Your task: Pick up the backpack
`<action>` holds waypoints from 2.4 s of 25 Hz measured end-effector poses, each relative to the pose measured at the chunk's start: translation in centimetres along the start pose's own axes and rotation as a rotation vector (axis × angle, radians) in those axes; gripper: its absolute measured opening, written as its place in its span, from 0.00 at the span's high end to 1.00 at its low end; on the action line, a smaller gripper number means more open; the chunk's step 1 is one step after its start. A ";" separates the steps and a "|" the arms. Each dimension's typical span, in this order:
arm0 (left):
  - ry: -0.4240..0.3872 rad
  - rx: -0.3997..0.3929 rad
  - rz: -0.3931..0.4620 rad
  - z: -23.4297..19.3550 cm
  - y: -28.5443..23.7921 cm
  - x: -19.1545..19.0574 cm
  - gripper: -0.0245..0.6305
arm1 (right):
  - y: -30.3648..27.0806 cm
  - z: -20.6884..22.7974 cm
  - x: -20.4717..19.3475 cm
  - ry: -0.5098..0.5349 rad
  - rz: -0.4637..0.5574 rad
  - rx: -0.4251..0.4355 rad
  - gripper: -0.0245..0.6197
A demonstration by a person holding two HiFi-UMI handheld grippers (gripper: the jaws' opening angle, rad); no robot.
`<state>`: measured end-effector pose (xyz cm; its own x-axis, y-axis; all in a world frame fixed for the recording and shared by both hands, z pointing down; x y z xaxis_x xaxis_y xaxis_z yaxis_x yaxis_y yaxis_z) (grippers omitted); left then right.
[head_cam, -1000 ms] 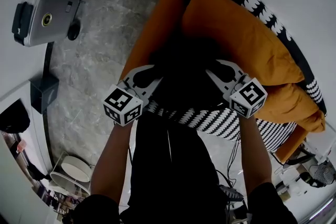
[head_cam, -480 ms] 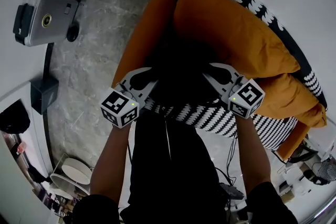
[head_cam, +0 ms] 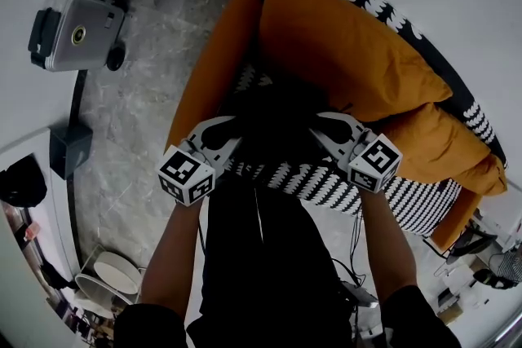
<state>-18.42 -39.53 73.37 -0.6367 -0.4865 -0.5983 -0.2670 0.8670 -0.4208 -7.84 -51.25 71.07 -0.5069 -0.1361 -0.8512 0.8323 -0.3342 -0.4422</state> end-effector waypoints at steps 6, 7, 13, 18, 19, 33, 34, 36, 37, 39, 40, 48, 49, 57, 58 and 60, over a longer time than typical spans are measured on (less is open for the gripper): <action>-0.003 0.003 -0.005 2.0 1.0 -1.2 0.87 | 1.7 -2.0 -0.5 0.006 -0.009 0.013 0.88; -0.004 0.004 -0.008 2.3 1.1 -1.4 0.87 | 2.0 -2.3 -0.6 0.006 -0.011 0.016 0.88; -0.008 0.014 -0.037 3.8 1.7 -2.3 0.88 | 3.3 -3.7 -1.1 0.003 -0.043 0.035 0.88; 0.016 0.029 -0.047 4.7 2.2 -3.0 0.89 | 4.1 -4.9 -1.4 -0.014 -0.051 0.057 0.89; 0.019 0.033 -0.049 4.9 2.3 -3.1 0.89 | 4.2 -5.0 -1.5 -0.011 -0.060 0.058 0.89; 0.028 0.036 -0.121 7.8 3.5 -4.0 0.89 | 6.5 -7.2 -1.7 -0.027 -0.110 0.065 0.89; 0.026 0.034 -0.126 8.0 3.5 -3.9 0.89 | 6.8 -7.3 -1.6 -0.025 -0.114 0.061 0.89; 0.021 0.029 -0.136 8.5 3.6 -3.8 0.89 | 7.3 -7.6 -1.4 -0.022 -0.122 0.057 0.89; 0.018 0.026 -0.142 8.8 3.6 -3.7 0.89 | 7.5 -7.7 -1.4 -0.022 -0.126 0.057 0.89; 0.013 0.021 -0.153 9.4 3.7 -3.7 0.89 | 8.1 -8.0 -1.3 -0.022 -0.131 0.060 0.89; 0.011 0.020 -0.157 9.7 3.7 -3.7 0.89 | 8.3 -8.2 -1.3 -0.021 -0.134 0.060 0.89; -0.010 0.006 -0.170 11.7 4.0 -3.0 0.89 | 10.1 -8.9 -0.3 0.013 -0.132 0.054 0.90; -0.012 0.004 -0.169 11.9 4.2 -2.9 0.89 | 10.3 -9.0 -0.1 0.016 -0.129 0.051 0.90; -0.053 -0.010 -0.161 13.2 4.8 -1.0 0.89 | 11.3 -9.7 1.8 0.012 -0.082 0.036 0.90; -0.058 -0.013 -0.160 13.4 4.9 -0.7 0.89 | 11.5 -9.8 2.1 0.015 -0.077 0.032 0.90; -0.065 -0.021 -0.155 13.9 5.1 -0.1 0.89 | 11.9 -9.9 2.7 0.018 -0.070 0.026 0.90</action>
<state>-9.70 -36.58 61.81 -0.5390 -0.6202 -0.5699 -0.3740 0.7825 -0.4978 2.90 -46.32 60.73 -0.5592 -0.0951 -0.8236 0.7889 -0.3663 -0.4934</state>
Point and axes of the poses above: the fingertips, and each gripper's own axes: y backward along the fingers, z to its right, x out of its top, the point moved 2 cm from there along y, backward along the fingers, and after that the axes turned 13 degrees about y, right-handed, at the moved point
